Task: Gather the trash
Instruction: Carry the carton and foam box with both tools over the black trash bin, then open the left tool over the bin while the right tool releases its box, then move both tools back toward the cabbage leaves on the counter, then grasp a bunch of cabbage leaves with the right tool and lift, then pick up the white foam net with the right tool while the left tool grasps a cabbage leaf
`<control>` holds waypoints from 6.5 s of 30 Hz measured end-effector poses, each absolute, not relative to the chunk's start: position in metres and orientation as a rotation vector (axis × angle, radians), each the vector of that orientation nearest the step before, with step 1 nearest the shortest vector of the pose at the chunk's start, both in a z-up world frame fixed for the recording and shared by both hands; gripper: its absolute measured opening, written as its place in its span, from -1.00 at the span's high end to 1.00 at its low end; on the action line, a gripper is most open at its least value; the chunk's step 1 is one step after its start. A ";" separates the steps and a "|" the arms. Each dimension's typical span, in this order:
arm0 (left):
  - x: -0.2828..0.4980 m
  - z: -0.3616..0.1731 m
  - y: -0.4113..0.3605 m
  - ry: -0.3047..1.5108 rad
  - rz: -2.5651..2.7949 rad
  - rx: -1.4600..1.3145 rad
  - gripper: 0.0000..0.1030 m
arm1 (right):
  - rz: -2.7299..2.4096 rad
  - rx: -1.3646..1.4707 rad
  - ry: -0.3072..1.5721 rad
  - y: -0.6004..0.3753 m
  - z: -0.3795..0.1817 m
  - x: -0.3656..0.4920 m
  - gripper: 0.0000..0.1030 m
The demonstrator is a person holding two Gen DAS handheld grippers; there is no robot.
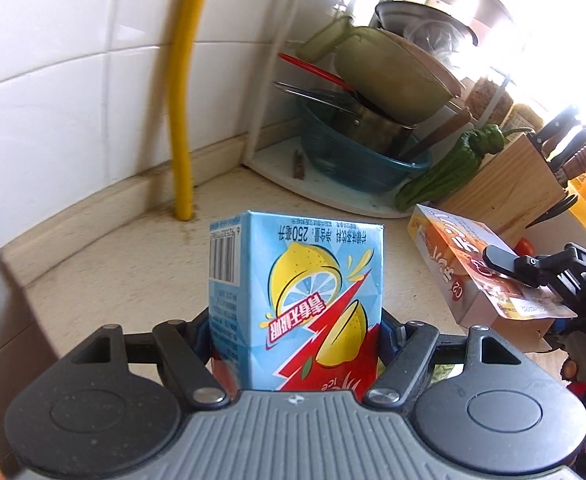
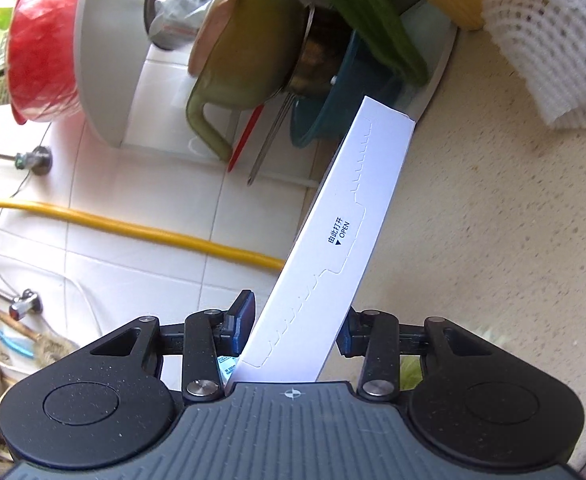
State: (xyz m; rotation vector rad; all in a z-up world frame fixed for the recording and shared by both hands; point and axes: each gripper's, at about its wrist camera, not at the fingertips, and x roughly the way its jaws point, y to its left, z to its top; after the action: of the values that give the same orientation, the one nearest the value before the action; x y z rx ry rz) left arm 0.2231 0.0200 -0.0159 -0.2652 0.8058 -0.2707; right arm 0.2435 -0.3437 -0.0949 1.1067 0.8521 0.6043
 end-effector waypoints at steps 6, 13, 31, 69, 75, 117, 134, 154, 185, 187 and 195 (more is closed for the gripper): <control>0.190 -0.012 0.038 0.776 -0.182 -0.282 -0.36 | 0.726 1.072 0.902 -0.313 -0.092 0.246 0.03; 0.156 -0.011 0.067 0.750 -0.104 -0.316 -0.36 | 0.864 0.990 0.970 -0.263 -0.080 0.242 0.03; 0.075 -0.002 0.149 0.687 0.051 -0.359 -0.36 | 1.040 0.843 1.040 -0.143 -0.052 0.199 0.03; 0.121 -0.133 0.224 0.990 0.301 -0.510 -0.38 | 0.872 0.223 1.150 0.001 -0.103 0.192 -0.32; 0.137 -0.166 0.243 1.058 0.364 -0.601 -0.39 | 0.877 -0.114 1.103 0.049 -0.112 0.175 -0.29; 0.217 -0.031 0.008 0.887 -0.509 -0.151 -0.45 | 0.652 -0.429 0.908 -0.193 -0.038 0.128 -0.93; 0.269 -0.047 0.005 0.942 -0.682 -0.150 -0.45 | 0.453 -0.195 1.153 -0.205 -0.062 0.174 -0.21; 0.290 -0.072 -0.105 1.008 -0.890 0.114 -0.46 | 0.283 -0.267 1.130 -0.251 -0.074 0.236 -0.70; 0.281 -0.085 -0.153 0.885 -0.765 0.333 -0.72 | 0.058 -0.096 1.002 -0.358 -0.071 0.311 -0.85; 0.283 -0.086 -0.155 0.834 -0.777 0.325 -0.08 | 0.055 -0.113 1.006 -0.352 -0.072 0.305 -0.83; 0.286 -0.081 -0.151 0.869 -0.732 0.319 0.20 | 0.087 -0.108 1.029 -0.342 -0.080 0.300 -1.00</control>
State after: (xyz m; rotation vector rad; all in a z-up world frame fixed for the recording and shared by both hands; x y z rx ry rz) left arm 0.2865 -0.1515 -0.0810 0.3187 0.8694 -0.7324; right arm 0.3001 -0.3421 -0.0805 -0.1084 1.0289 0.0873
